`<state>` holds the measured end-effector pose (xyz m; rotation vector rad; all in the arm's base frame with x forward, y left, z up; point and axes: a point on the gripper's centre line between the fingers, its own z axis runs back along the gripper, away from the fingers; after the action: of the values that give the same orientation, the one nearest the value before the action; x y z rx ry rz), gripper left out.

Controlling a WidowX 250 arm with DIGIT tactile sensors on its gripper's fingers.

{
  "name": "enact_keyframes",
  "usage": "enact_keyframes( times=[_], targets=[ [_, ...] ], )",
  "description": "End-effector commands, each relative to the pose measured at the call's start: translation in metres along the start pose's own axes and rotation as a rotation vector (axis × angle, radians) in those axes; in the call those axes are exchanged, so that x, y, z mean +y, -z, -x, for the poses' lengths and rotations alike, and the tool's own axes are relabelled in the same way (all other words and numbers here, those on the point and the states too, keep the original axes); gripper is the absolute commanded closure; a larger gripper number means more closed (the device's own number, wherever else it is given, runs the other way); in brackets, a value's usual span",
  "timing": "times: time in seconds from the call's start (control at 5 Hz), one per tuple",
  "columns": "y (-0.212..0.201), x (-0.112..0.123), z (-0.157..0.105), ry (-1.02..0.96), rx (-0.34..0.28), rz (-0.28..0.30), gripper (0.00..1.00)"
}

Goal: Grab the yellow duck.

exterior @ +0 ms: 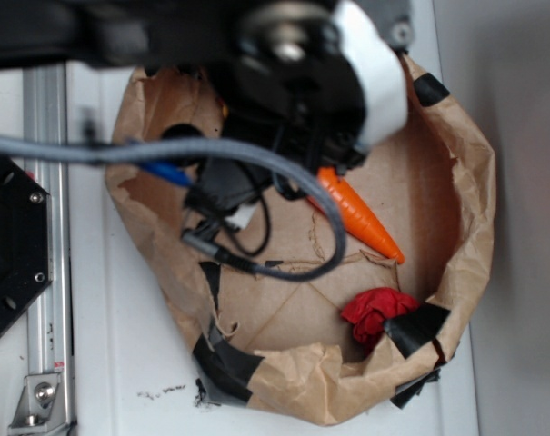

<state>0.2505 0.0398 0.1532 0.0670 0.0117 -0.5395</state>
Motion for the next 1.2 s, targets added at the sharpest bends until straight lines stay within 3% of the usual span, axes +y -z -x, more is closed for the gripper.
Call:
enact_keyframes(
  times=[0.0, 0.2, 0.4, 1.0],
  targets=[
    [0.078, 0.009, 0.001, 0.183, 0.138, -0.102, 0.00],
    [0.094, 0.005, 0.009, 0.200, 0.208, -0.168, 0.00],
    [0.084, 0.022, 0.037, 0.034, 0.218, -0.216, 0.00],
    [0.084, 0.022, 0.037, 0.034, 0.218, -0.216, 0.00]
  ],
)
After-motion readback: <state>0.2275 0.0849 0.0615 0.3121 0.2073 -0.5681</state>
